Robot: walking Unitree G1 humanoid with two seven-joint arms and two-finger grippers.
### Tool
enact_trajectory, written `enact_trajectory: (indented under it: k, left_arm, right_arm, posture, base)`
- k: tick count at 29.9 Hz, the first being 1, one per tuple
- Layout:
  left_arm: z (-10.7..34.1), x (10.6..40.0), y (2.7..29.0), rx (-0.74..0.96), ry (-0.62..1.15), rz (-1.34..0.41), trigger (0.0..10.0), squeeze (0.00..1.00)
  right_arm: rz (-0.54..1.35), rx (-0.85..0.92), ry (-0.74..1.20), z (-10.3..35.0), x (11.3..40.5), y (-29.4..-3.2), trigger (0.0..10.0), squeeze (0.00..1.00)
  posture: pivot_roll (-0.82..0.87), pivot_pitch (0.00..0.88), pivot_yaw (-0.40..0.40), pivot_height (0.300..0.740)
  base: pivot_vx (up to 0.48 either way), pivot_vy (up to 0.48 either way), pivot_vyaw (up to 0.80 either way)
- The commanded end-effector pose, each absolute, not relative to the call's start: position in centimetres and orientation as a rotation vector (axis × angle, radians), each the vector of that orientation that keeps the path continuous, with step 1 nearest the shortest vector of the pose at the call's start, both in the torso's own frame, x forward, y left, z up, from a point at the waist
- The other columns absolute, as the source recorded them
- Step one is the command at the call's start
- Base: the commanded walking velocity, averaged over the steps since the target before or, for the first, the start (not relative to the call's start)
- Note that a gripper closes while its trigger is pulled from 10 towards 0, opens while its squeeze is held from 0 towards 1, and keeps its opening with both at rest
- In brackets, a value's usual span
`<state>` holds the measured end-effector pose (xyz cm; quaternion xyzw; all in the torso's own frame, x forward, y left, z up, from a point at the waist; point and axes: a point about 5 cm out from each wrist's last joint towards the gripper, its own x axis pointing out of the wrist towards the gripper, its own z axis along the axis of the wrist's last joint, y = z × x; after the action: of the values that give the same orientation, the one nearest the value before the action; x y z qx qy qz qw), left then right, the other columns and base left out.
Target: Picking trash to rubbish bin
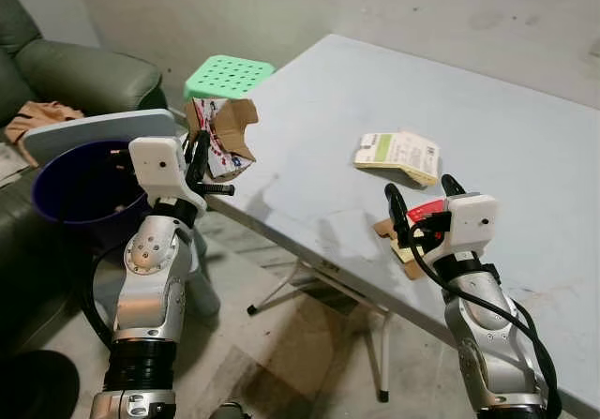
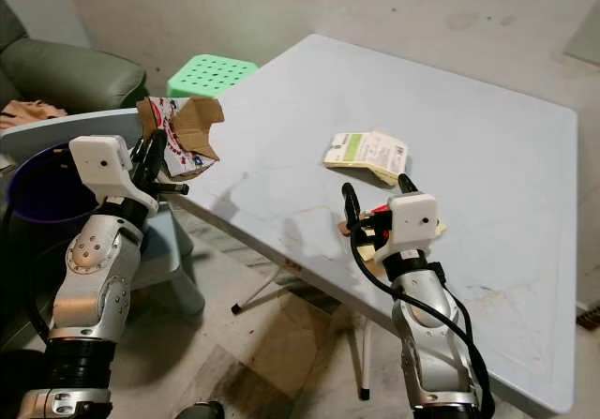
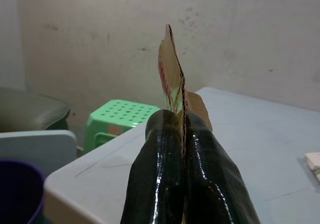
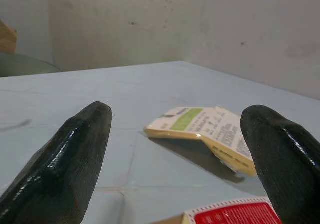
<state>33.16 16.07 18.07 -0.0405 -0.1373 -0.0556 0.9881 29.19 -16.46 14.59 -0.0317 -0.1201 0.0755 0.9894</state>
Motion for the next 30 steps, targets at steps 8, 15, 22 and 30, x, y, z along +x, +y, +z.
enact_trajectory:
  k: [8,15,22,30]
  left_arm:
    - [18.41,33.51,16.25,-0.068,-0.281,-0.102,10.0,0.00]
    - [18.24,33.58,15.92,-0.067,-0.278,-0.098,10.0,0.00]
    - [17.97,33.65,15.70,-0.075,-0.261,-0.097,10.0,0.00]
    - [17.50,33.54,15.30,-0.045,-0.249,-0.114,10.0,0.00]
  right_arm:
    - [0.148,-0.075,-0.241,14.51,29.28,-16.72,10.0,0.00]
    - [0.156,-0.083,-0.239,14.50,29.24,-16.73,10.0,0.00]
    - [0.166,-0.085,-0.234,14.43,29.14,-16.73,10.0,0.00]
    - [0.180,-0.090,-0.230,14.40,29.15,-16.77,10.0,0.00]
  posture:
    - [-0.03,0.071,-0.040,0.740]
    - [-0.04,0.068,-0.046,0.740]
    - [-0.04,0.060,-0.055,0.740]
    - [-0.04,0.053,-0.058,0.740]
  base:
    - [0.000,0.379,0.80]
    - [0.000,0.169,0.80]
    - [0.000,0.000,0.80]
    - [0.000,0.000,0.80]
